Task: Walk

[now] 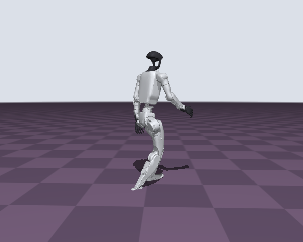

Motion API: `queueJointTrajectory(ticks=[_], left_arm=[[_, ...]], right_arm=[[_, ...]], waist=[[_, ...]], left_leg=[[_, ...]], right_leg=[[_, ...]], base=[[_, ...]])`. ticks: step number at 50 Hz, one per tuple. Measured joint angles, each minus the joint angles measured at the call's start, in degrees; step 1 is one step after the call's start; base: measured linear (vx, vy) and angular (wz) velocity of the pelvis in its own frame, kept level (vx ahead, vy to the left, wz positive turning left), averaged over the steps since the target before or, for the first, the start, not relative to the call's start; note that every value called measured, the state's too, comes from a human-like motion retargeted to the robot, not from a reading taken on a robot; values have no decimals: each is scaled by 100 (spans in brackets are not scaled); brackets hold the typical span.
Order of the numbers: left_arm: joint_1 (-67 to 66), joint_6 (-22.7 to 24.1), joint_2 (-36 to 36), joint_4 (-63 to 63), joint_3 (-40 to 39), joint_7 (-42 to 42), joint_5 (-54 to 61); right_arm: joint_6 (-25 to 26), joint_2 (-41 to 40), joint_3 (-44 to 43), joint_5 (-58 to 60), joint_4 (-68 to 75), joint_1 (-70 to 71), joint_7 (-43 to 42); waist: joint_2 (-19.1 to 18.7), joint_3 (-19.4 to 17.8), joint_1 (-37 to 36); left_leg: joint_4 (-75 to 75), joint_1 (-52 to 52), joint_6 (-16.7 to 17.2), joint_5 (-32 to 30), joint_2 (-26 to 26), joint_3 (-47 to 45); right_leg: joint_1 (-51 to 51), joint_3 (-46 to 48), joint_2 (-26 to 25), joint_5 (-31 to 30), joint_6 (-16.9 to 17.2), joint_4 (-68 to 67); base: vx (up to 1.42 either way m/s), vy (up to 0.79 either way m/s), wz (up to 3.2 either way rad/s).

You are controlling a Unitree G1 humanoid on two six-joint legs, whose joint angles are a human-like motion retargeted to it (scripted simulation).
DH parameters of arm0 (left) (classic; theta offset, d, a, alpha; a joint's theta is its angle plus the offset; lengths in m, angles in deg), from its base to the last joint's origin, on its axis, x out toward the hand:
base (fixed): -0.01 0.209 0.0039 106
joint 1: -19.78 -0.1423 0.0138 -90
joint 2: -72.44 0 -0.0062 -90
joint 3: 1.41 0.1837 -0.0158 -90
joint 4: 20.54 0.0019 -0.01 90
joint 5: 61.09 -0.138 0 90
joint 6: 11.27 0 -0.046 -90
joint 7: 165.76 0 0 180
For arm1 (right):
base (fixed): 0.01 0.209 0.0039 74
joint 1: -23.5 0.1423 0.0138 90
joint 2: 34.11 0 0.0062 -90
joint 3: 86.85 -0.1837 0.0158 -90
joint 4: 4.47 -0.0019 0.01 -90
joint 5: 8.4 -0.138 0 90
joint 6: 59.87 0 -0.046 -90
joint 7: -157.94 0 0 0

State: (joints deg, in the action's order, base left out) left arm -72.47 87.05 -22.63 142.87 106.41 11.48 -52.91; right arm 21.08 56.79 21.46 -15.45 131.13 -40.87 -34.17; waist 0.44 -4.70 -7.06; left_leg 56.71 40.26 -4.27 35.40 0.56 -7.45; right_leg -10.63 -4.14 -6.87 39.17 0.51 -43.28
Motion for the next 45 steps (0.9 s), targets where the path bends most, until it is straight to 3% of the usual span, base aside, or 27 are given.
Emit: queueJointTrajectory(ticks=[5,7,10,12,15,19,23,25,28,32,35,40,45], left_arm=[[-22,31,34,22,-70,-57,88],[137,58,19,-57,-30,-150,108],[595,100,50,-352,51,-348,184],[992,148,108,-684,97,-484,265],[1631,232,222,-1210,97,-669,416],[2370,360,348,-1813,49,-854,538],[2821,491,403,-2188,81,-885,462],[2814,523,379,-2233,107,-891,417],[2550,490,234,-2098,150,-851,407],[1839,308,-74,-1445,240,-622,274],[1392,73,-210,-739,393,-325,53],[595,-38,-63,-178,453,-15,-151],[1,14,69,-232,167,-11,87]], right_arm=[[2,-179,123,259,283,-95,99],[65,-287,262,366,622,-398,276],[148,-482,481,486,1355,-851,694],[234,-534,575,571,1788,-1161,888],[320,-453,550,698,2240,-1653,1059],[402,-210,289,682,2459,-2332,1122],[453,-3,-38,459,2458,-2823,1119],[441,18,-111,376,2457,-2960,1107],[394,-9,-150,234,2401,-2954,1053],[337,-94,-14,79,2142,-2399,908],[301,-83,143,43,1657,-1694,739],[188,-4,138,-121,646,-493,305],[71,17,-11,-175,104,448,-55]], waist=[[513,112,86],[687,139,166],[1093,141,329],[1149,108,467],[1035,35,696],[703,-23,970],[266,21,1039],[261,10,1043],[123,4,982],[-404,-74,793],[-606,-8,497],[-288,29,106],[72,104,-92]], left_leg=[[-710,-399,-233,-262,930,-107],[-586,-579,-349,-227,1205,-142],[-1140,-1175,-504,-218,1793,-208],[-1532,-1628,-539,-135,1958,-135],[-2150,-2394,-500,-25,1977,33],[-2913,-3337,-374,54,1759,269],[-3076,-3839,-258,321,1280,414],[-2619,-3911,-199,543,1213,415],[-1396,-3867,-20,753,892,401],[1647,-2941,375,-39,-283,236],[3289,-1805,225,-398,-1024,197],[3122,-405,-225,28,-989,33],[466,128,-136,78,-111,-66]], right_leg=[[229,-218,654,389,250,-1005],[170,-267,869,76,484,-1728],[-302,-315,1484,-901,948,-3139],[-838,-273,1759,-1230,959,-3932],[-1651,-192,1955,-983,674,-4357],[-2463,-95,1694,-501,451,-3160],[-2704,-248,859,-549,566,-1027],[-2725,-361,689,-566,591,-858],[-2497,-215,392,-714,453,-1122],[-2077,231,-324,-635,-35,-1321],[-1823,276,-724,-532,-270,-1049],[-1110,-52,-625,-299,-203,-602],[-441,-146,-115,-35,-37,-229]], base=[[0,0,0],[0,0,0],[0,0,0],[-1,3,-7],[0,3,-10],[0,0,0],[0,0,0],[-5,-6,-3],[-3,-7,-8],[-7,-7,-14],[-6,-6,-27],[-1,-1,-4],[0,0,0]])
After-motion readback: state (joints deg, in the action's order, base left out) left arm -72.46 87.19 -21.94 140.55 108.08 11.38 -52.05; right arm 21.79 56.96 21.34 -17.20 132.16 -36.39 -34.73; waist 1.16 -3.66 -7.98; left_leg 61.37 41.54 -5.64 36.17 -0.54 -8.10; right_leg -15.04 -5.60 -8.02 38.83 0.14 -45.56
